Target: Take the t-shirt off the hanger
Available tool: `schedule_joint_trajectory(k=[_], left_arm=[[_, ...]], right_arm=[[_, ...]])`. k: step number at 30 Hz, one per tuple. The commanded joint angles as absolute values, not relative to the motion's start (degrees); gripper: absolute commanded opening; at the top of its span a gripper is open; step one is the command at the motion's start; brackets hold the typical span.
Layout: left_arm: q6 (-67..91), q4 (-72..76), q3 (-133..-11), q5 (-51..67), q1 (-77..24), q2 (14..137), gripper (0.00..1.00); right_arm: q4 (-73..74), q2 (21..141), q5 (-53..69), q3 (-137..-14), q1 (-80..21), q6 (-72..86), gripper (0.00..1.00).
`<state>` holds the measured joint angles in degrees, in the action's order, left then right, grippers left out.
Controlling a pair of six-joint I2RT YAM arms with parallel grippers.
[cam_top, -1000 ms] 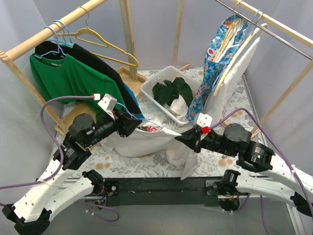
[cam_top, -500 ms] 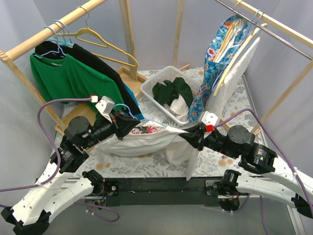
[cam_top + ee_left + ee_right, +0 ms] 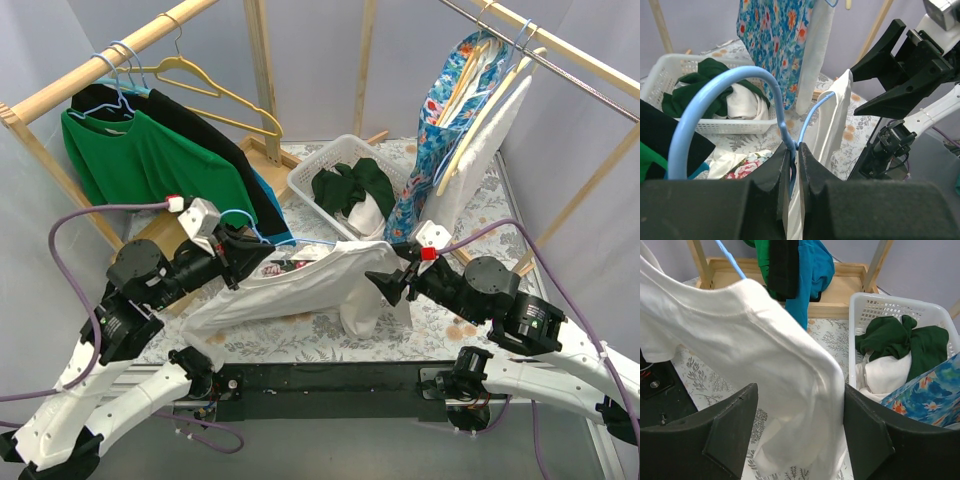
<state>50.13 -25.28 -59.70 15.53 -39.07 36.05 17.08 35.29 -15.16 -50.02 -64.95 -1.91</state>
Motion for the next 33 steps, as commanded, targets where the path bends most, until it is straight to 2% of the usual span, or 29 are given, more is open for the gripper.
schedule_joint_trajectory(k=[1, 11, 14, 16, 17, 19, 20, 21, 26, 33], left_arm=[[46.94, -28.73, -63.98, 15.47, -38.67, 33.49, 0.00], [41.05, -35.59, -66.71, 26.36, -38.67, 31.47, 0.00], [40.34, -35.86, -66.36, 26.55, -38.67, 30.76, 0.00], [40.34, -35.51, -66.10, 25.41, -38.67, 30.41, 0.00], [40.34, -35.42, -66.01, 23.75, -38.67, 30.15, 0.00], [40.25, -34.89, -65.48, 21.98, -38.67, 29.80, 0.00], [40.43, -34.54, -65.22, 19.10, -38.67, 29.19, 0.00], [40.52, -33.93, -64.52, 17.51, -38.67, 29.01, 0.00], [39.20, -35.50, -63.72, 14.94, -38.67, 28.39, 0.00], [37.71, -38.94, -64.42, 18.89, -38.67, 26.64, 0.00]], right_arm=[[17.31, 34.37, -16.87, -49.92, -65.30, -2.90, 0.75], [13.99, 35.77, -24.51, -49.22, -65.30, -6.06, 0.81], [13.36, 37.09, -24.35, -49.31, -65.30, -6.86, 0.79], [13.80, 38.14, -23.04, -49.48, -65.30, -6.77, 0.66], [14.06, 38.49, -21.81, -49.57, -65.30, -6.68, 0.47], [14.85, 38.93, -21.79, -49.13, -65.30, -5.63, 0.26], [15.03, 38.85, -22.93, -48.78, -65.30, -5.19, 0.09], [15.55, 38.50, -23.90, -48.26, -65.30, -4.75, 0.02], [16.43, 36.04, -31.72, -47.29, -65.30, -2.81, 0.01], [14.07, 32.09, -43.15, -46.58, -65.30, -1.93, 0.01]])
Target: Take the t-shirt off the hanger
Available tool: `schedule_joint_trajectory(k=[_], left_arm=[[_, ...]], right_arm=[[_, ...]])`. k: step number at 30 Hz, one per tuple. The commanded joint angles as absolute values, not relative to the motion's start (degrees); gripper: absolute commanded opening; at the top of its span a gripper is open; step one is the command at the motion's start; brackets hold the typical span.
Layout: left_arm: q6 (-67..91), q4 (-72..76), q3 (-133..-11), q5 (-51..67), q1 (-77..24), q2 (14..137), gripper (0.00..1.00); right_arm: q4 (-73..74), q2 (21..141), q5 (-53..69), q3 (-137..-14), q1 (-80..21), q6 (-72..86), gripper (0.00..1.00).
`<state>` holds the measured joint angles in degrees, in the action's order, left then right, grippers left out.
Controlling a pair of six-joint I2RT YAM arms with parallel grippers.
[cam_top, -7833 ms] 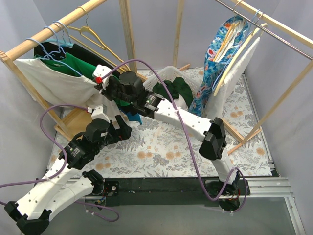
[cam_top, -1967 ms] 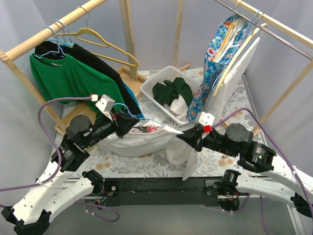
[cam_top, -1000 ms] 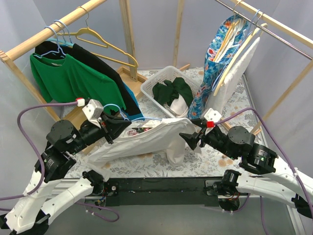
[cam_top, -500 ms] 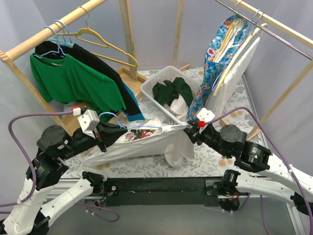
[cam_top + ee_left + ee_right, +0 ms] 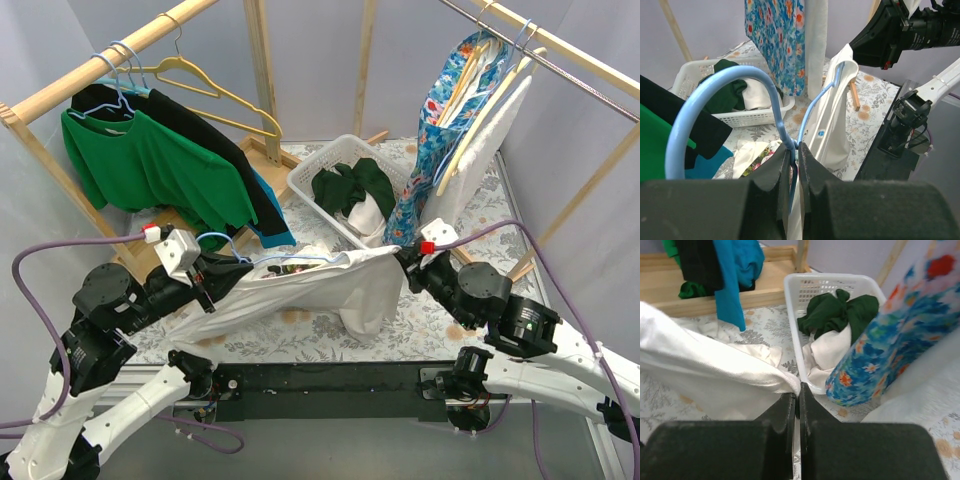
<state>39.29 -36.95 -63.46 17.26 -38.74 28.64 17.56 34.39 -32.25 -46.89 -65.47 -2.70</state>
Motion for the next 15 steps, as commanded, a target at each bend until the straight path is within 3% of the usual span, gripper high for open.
schedule_joint_trajectory(k=[1, 9, 15], left_arm=[[37.71, -38.85, -64.51, 19.42, -38.67, 26.28, 0.00], [37.00, -38.67, -66.27, 18.90, -38.67, 24.26, 0.00], [37.26, -35.51, -65.39, 19.95, -38.67, 23.64, 0.00]], right_arm=[[13.80, 31.91, -44.11, -46.41, -65.22, -1.93, 0.01], [15.73, 33.75, -44.21, -45.88, -65.21, -2.20, 0.01], [17.92, 36.03, -34.12, -45.52, -65.21, -1.23, 0.01]])
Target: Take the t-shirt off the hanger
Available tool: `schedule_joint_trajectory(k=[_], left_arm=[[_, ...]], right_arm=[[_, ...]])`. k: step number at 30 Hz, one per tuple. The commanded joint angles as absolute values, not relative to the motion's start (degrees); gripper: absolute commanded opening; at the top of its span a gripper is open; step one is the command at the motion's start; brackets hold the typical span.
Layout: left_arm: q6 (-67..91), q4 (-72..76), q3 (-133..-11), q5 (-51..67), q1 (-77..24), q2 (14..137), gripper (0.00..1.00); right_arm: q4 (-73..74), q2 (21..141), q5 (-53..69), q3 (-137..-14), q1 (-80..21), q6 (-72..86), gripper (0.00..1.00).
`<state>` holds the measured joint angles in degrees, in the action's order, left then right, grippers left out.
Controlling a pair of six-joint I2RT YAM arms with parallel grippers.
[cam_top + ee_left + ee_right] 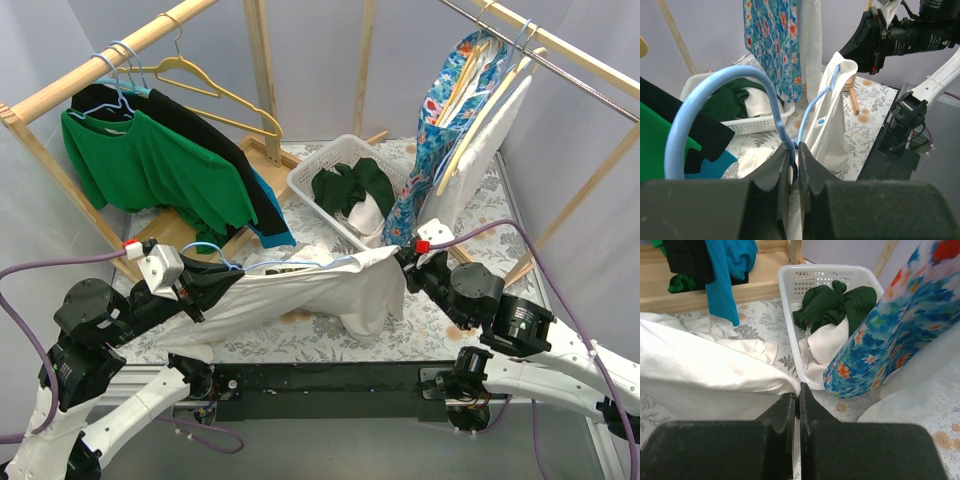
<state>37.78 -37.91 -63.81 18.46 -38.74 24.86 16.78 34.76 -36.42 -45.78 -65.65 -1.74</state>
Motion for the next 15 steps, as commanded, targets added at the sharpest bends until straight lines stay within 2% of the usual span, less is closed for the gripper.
schedule_joint_trajectory(k=[1, 7, 12, 15], left_arm=[[37.18, -35.25, -65.48, 20.39, -38.67, 23.73, 0.00], [37.36, -32.17, -65.57, 17.14, -38.67, 23.29, 0.00], [37.44, -30.15, -65.13, 12.05, -38.67, 21.36, 0.00], [37.44, -29.97, -64.60, 12.82, -38.67, 21.97, 0.00]], right_arm=[[18.36, 36.82, -33.58, -45.61, -65.21, -0.97, 0.01], [19.42, 41.30, -29.27, -45.09, -65.21, -0.44, 0.01], [19.86, 40.26, -29.62, -42.89, -65.21, 1.49, 0.01], [19.69, 38.94, -28.31, -42.19, -65.21, 2.11, 0.01]])
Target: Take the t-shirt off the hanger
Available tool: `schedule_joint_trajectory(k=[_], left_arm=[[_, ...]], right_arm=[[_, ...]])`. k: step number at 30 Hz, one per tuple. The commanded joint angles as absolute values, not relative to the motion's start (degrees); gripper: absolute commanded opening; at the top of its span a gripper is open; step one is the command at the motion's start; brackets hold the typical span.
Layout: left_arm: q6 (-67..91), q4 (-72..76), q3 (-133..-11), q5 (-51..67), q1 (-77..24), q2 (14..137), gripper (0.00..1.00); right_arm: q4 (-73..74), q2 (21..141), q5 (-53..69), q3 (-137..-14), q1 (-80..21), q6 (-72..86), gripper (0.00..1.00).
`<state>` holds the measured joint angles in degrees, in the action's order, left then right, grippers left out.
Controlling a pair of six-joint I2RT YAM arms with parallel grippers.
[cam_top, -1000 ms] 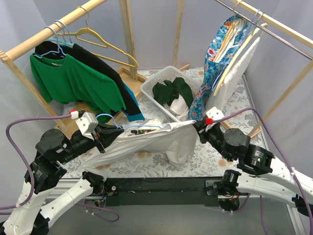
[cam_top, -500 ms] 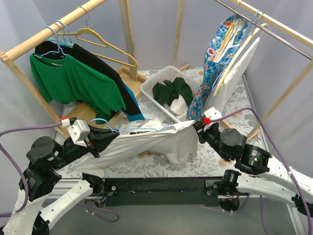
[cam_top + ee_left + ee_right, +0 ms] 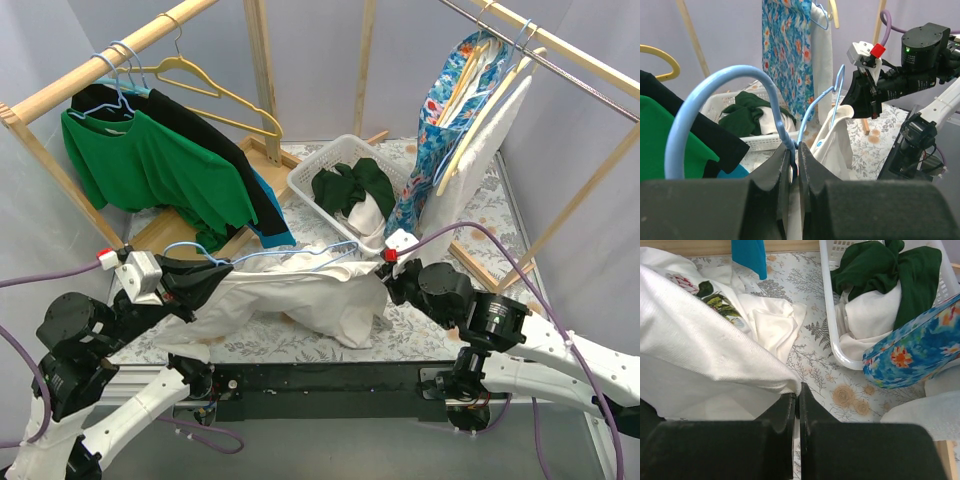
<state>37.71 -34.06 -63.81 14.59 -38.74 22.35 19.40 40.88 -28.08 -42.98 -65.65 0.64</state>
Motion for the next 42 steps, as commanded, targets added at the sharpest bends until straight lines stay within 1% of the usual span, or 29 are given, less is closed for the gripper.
schedule_joint_trajectory(k=[1, 2, 3, 5, 6, 7, 9, 11, 12, 15, 20, 27, 29, 31, 32, 33, 34, 36, 39, 40, 42], left_arm=[[37.62, -29.88, -64.08, 13.27, -38.67, 22.41, 0.00], [37.88, -29.80, -63.72, 13.88, -38.67, 23.02, 0.00], [38.05, -29.62, -63.29, 14.50, -38.67, 23.55, 0.00], [38.49, -28.22, -61.45, 16.25, -38.67, 25.22, 0.00], [38.76, -27.69, -60.74, 16.96, -38.67, 25.75, 0.00], [38.93, -26.90, -60.21, 17.75, -38.67, 26.80, 0.00], [38.76, -26.63, -58.89, 18.63, -38.67, 27.86, 0.00], [38.50, -26.37, -58.10, 19.68, -38.67, 29.08, 0.00], [38.32, -26.28, -57.83, 20.21, -38.67, 29.44, 0.00], [37.62, -26.37, -57.48, 22.76, -38.67, 30.85, 0.00], [37.09, -27.42, -57.74, 26.54, -38.67, 32.34, 0.00], [37.26, -29.71, -58.45, 29.27, -38.67, 31.82, 0.00], [37.35, -30.14, -58.62, 29.79, -38.67, 31.47, 0.00], [37.53, -30.41, -58.80, 30.41, -38.67, 31.11, 0.00], [37.53, -30.41, -58.80, 30.50, -38.67, 30.77, 0.00], [37.62, -30.41, -58.80, 30.50, -38.67, 30.59, 0.00], [37.70, -30.58, -58.71, 30.41, -38.67, 30.50, 0.00], [37.70, -30.85, -58.45, 29.97, -38.67, 30.50, 0.00], [38.49, -30.76, -57.31, 27.60, -38.67, 29.80, 0.00], [39.54, -30.59, -56.87, 26.90, -38.67, 29.36, 0.04], [40.51, -30.24, -55.03, 24.09, -38.67, 27.87, 0.19]], right_arm=[[19.43, 38.59, -27.87, -42.19, -65.21, 2.20, 0.01], [19.34, 38.50, -27.43, -42.80, -65.21, 2.11, 0.02], [19.25, 38.32, -27.07, -43.32, -65.21, 1.94, 0.21], [19.77, 38.23, -26.98, -46.38, -65.13, 1.23, 0.40], [20.30, 38.23, -26.63, -47.62, -65.21, 0.19, 0.54], [21.09, 38.23, -26.28, -49.03, -65.21, 0.18, 0.58], [24.42, 38.14, -23.75, -53.93, -65.21, -2.89, 0.64], [27.32, 37.97, -20.06, -57.64, -65.21, -4.56, 0.67], [30.21, 38.23, -15.25, -61.05, -65.21, -5.27, 0.69], [33.91, 40.25, -5.67, -65.72, -65.21, -8.08, 0.70], [35.59, 46.83, -3.34, -67.59, -65.21, -10.98, 0.71], [33.75, 52.12, 3.33, -67.24, -65.21, -13.27, 0.71], [33.05, 52.91, 4.13, -66.80, -65.13, -13.45, 0.69], [32.61, 53.35, 4.57, -66.45, -65.21, -13.45, 0.61], [32.61, 53.61, 4.57, -66.36, -65.21, -13.36, 0.55], [32.35, 53.79, 4.40, -66.18, -65.21, -13.19, 0.33], [32.34, 53.96, 4.31, -66.18, -65.21, -13.18, 0.19], [32.08, 53.79, 3.35, -65.92, -65.21, -12.66, 0.02], [31.91, 52.39, 0.62, -65.13, -65.13, -11.96, 0.01], [31.90, 51.86, 0.35, -64.87, -65.21, -11.78, 0.01], [32.69, 50.11, -2.97, -64.51, -65.21, -11.69, 0.01]])
